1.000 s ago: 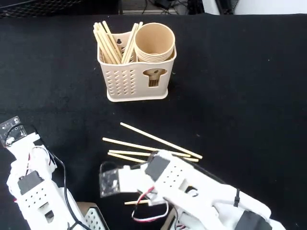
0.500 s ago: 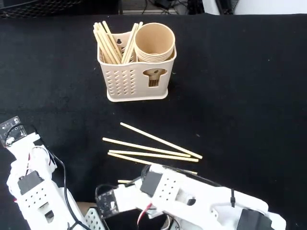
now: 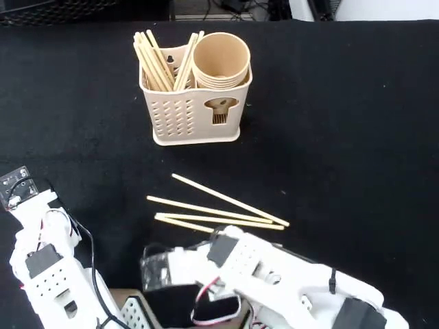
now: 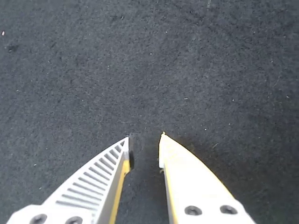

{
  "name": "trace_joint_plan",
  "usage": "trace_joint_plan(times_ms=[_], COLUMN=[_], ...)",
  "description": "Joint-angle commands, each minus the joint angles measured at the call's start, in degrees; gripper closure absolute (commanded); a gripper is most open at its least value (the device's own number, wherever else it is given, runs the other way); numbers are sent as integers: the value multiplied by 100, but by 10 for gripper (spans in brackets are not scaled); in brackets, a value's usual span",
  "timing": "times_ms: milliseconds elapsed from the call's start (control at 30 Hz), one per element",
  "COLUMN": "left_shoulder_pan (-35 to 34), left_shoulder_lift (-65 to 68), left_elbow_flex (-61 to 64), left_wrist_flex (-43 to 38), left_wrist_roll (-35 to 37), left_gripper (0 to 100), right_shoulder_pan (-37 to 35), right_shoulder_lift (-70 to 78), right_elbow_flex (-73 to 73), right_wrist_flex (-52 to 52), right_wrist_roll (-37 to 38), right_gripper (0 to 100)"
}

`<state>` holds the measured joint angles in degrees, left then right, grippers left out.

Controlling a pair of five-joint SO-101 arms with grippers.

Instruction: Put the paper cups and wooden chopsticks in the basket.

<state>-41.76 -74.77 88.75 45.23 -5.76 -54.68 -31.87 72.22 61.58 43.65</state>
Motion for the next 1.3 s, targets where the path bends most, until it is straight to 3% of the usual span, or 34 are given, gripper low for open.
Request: trace_joint_plan(times_ms=[0, 400, 533, 800, 1000, 1267], left_shoulder_pan=[13, 13, 13, 13, 13, 13], left_shoulder_lift=[-62, -62, -62, -62, -62, -62], left_elbow_flex=[-101, -92, -101, -101, -101, -101], left_wrist_flex=[-114, -97, -88, -70, -70, -70], left_wrist_roll=[9, 9, 9, 9, 9, 9], left_gripper=[880, 880, 880, 880, 880, 880], right_shoulder_pan=[598, 316, 325, 325, 325, 510], right_shoulder_lift=[532, -224, -312, -338, -338, -312], right_elbow_flex=[-171, -673, -664, -673, -629, -154], right_wrist_flex=[-105, 536, 343, 334, 782, 325], right_wrist_roll=[9, -26, -35, -396, -352, 0], right_gripper=[800, 855, 990, 962, 779, 784])
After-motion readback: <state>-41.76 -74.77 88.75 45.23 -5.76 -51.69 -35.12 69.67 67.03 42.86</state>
